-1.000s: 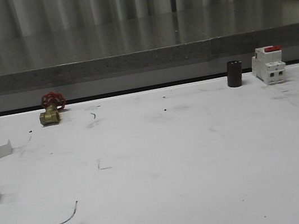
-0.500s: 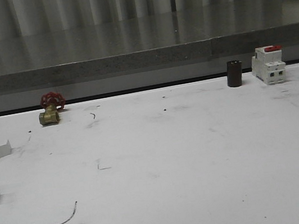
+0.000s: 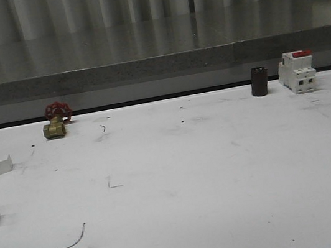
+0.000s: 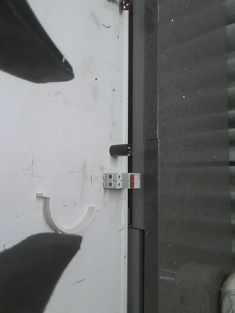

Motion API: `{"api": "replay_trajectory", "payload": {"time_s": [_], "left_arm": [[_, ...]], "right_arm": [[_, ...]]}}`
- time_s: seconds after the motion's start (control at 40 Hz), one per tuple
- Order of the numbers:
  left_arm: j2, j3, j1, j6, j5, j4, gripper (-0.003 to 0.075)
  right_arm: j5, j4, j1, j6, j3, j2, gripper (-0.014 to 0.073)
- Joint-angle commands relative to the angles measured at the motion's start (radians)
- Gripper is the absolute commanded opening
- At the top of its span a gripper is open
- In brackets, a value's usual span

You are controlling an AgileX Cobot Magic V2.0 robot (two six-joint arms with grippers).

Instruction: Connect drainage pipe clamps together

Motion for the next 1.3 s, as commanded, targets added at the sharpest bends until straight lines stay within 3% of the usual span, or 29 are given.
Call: {"api": "replay_trajectory", "payload": {"time_s": [0.0,0.47,0.82,1.1,1.27], "left_arm": [[0.126,-0.101,0.005,-0.008,-0.010,-0.014,0.0672],[0.657,-0.354,0.005,0.063,0.095,-0.098,0.0671],[0.793,-0.413,0.083,0.121,0.146,-0.212,0.0668],[0.892,-0.413,0.084,0.119,0.147,-0.212,0.0513],[0.922,-0.413,0.080,0.119,0.144,-0.202,0.0501]], "right_arm": [[-0.079,0.000,0.004,-0.007,-0.033,0.016,0.0640],[-0.079,0.000,0.004,-0.007,-0.033,0.016,0.0640],[-0.079,0.000,0.004,-0.007,-0.033,0.016,0.0640],[-0.079,0.000,0.004,-0.007,-0.033,0.016,0.0640],[-0.079,0.000,0.004,-0.007,-0.033,0.016,0.0640]]}}
